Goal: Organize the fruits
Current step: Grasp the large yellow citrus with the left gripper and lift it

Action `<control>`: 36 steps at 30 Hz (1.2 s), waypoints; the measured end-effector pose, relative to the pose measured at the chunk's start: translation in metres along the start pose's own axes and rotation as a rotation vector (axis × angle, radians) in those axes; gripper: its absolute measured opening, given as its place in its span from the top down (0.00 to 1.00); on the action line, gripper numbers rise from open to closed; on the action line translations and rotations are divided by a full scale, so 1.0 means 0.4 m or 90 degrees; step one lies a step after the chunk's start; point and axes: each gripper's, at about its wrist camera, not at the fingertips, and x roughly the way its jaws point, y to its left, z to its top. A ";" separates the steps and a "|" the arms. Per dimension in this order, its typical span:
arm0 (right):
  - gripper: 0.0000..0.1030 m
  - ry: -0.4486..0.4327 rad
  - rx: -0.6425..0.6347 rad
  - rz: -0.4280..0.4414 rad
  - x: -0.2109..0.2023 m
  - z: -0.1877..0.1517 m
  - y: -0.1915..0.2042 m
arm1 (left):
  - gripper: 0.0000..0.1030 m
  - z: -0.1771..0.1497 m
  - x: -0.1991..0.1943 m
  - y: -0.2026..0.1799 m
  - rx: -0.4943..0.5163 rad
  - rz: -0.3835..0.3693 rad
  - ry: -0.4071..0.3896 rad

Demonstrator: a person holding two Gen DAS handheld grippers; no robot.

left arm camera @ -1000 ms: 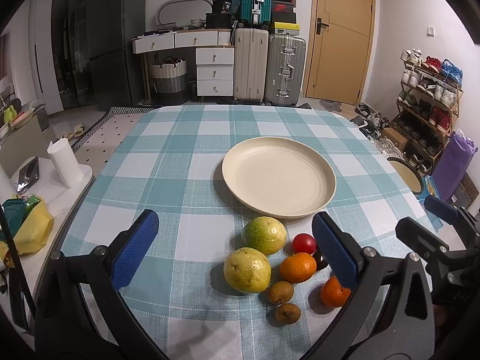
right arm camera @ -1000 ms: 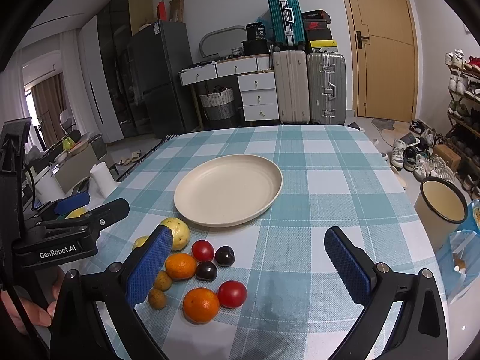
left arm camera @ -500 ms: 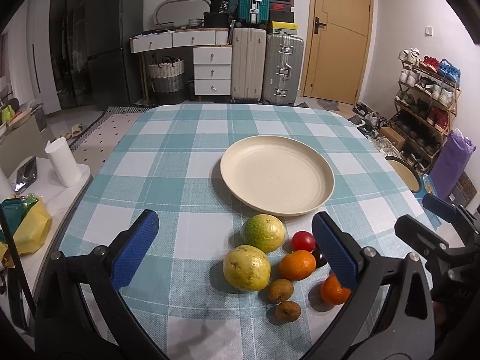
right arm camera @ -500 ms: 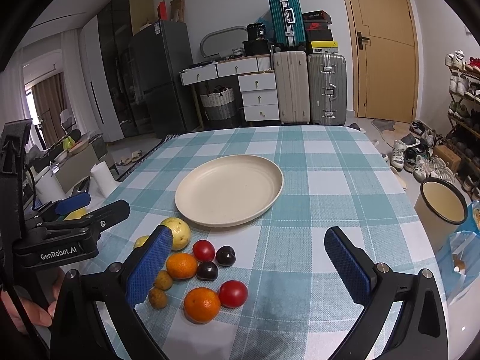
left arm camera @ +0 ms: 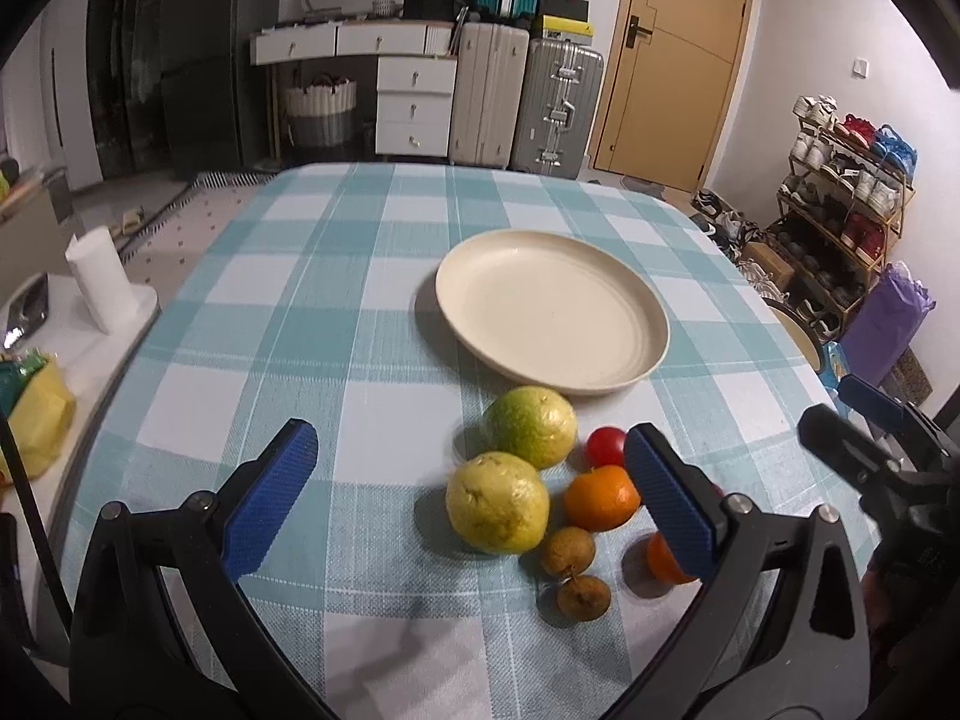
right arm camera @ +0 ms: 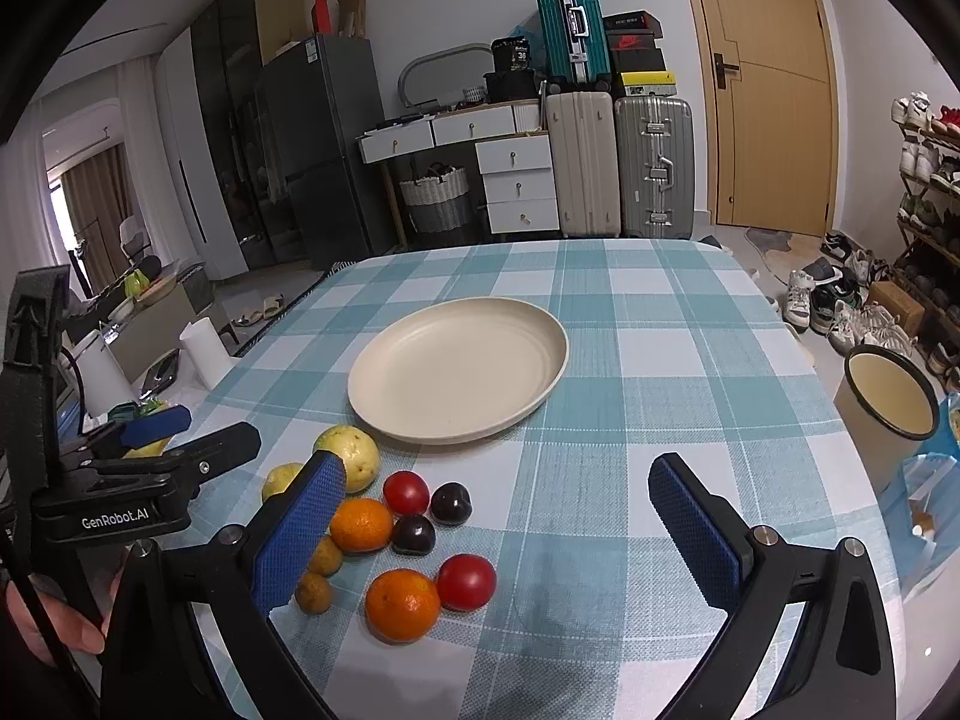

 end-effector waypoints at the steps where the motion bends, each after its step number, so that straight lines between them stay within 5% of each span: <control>1: 0.00 0.001 0.000 0.000 0.001 0.000 0.000 | 0.01 -0.004 0.006 0.008 -0.005 0.000 0.006; 8: 0.00 0.005 0.005 0.001 0.006 -0.001 -0.002 | 0.02 -0.029 0.042 0.047 -0.039 -0.020 0.043; 15: 0.00 0.011 0.002 0.003 0.013 -0.003 0.001 | 0.18 -0.050 0.098 0.060 -0.060 -0.067 0.090; 23: 0.00 0.014 0.008 0.001 0.019 -0.007 -0.005 | 0.21 -0.057 0.151 0.072 -0.103 -0.120 0.131; 32: 0.00 0.019 0.008 -0.001 0.024 -0.011 -0.007 | 0.55 -0.065 0.185 0.083 -0.127 -0.178 0.153; 36: 0.00 0.020 0.009 -0.001 0.022 -0.012 -0.009 | 0.55 -0.068 0.182 0.085 -0.125 -0.181 0.151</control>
